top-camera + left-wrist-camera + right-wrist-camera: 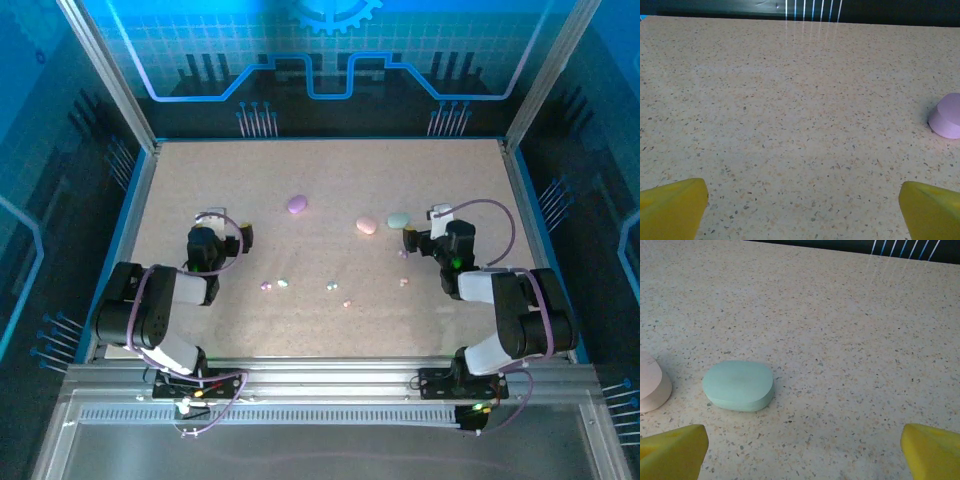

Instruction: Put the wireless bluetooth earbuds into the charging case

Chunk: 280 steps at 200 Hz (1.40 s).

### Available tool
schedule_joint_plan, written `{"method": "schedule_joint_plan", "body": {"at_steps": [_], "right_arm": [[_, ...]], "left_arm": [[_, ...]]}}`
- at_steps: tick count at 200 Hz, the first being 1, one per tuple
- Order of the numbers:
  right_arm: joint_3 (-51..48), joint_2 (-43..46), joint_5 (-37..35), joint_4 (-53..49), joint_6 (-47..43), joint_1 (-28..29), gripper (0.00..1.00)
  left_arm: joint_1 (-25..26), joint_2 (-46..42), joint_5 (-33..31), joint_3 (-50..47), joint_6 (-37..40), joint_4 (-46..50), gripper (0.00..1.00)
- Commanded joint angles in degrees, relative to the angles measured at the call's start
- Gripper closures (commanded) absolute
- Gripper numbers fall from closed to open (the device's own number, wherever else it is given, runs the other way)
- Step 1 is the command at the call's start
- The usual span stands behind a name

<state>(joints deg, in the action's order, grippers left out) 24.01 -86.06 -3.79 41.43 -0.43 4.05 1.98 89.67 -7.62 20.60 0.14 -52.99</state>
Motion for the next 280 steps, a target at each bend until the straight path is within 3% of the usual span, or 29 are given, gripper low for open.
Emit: {"method": "schedule_joint_plan", "body": {"at_steps": [1,160,201,215,245,265,280], "right_arm": [[1.2,-0.1,0.7,0.8,-0.1,-0.7,0.00],[1.2,-0.1,1.2,0.9,-0.1,-0.9,0.00],[0.9,2.5,1.3,-0.3,-1.7,0.3,0.00],[3.7,5.8,0.1,-8.3,-1.0,0.6,0.00],[15.4,9.6,1.4,-34.1,7.5,0.1,0.00],[22.4,9.5,2.6,-45.2,19.1,0.0,0.00],[29.6,6.4,13.4,-53.4,19.3,-0.7,0.00]], "left_arm": [[-0.5,-0.6,1.2,1.2,0.8,-0.4,0.01],[-0.7,-0.7,1.6,1.2,0.8,-0.4,0.01],[-0.3,-3.7,1.4,-2.6,1.0,-4.7,0.01],[-0.3,-7.0,-0.4,-2.4,0.5,-1.5,0.01],[-0.3,-17.4,-6.2,3.0,-4.1,17.8,0.01],[-0.3,-20.3,-11.2,7.2,-10.0,24.4,0.01],[-0.3,-21.9,-12.7,12.2,-16.1,33.3,0.01]]}}
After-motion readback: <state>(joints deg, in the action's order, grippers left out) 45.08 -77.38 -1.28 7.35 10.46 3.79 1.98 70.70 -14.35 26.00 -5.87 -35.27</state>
